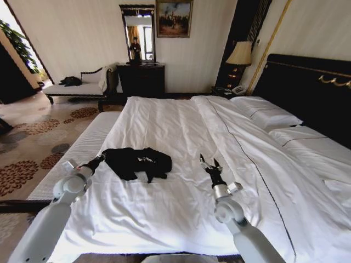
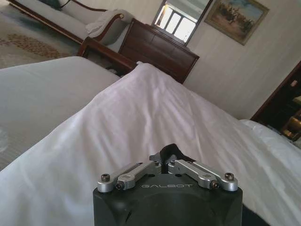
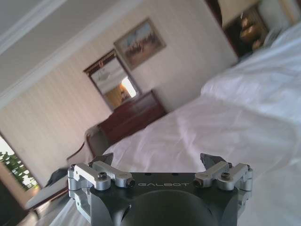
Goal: Fold the clothes on the bed.
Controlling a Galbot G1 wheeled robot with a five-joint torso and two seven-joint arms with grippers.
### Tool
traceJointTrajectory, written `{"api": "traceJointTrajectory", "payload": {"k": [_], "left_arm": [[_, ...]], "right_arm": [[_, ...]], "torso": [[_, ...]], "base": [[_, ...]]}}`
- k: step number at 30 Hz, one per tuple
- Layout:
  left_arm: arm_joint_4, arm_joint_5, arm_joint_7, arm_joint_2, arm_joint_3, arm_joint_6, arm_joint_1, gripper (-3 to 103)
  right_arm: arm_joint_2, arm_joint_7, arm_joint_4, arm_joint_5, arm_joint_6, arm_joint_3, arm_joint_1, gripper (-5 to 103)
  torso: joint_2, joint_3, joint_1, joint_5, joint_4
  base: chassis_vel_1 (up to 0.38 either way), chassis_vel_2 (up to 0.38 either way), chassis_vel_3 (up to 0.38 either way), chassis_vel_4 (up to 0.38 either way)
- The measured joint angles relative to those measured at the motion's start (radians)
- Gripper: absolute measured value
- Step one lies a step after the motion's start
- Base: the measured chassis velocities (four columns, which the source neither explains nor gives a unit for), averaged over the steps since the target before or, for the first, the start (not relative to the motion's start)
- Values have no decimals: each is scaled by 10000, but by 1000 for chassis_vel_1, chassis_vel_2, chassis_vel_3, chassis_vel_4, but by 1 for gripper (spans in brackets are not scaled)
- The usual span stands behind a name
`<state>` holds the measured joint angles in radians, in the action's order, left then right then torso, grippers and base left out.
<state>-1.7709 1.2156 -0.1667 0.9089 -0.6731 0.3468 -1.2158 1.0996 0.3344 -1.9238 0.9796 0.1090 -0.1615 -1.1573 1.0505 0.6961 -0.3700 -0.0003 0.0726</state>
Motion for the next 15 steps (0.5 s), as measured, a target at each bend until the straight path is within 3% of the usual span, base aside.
{"api": "traceJointTrajectory", "payload": {"k": [5,7,13,15], "left_arm": [[-4,-343,505,270,110,-178,-399,1],[-11,-551,1086,103,434,-389,-613,1],[109,-933,1503,-314,734,-694,-768,1],[127,-1391,1618,-354,739,-855,-790,1]], "right_arm": [[152,1106,290,1202,-618,833,1034,100],[252,1788,592,1692,-896,1168,1456,100],[407,1987,1311,1498,-944,1218,1690,100],[669,1970,1644,1409,-933,1155,1841,100]], "torso": [[-1,1,-1,-1,1],[0,1,0,5,4],[0,1,0,3,7],[0,1,0,3,9]], "base": [[0,0,0,0],[0,0,0,0],[0,0,0,0],[0,0,0,0]]}}
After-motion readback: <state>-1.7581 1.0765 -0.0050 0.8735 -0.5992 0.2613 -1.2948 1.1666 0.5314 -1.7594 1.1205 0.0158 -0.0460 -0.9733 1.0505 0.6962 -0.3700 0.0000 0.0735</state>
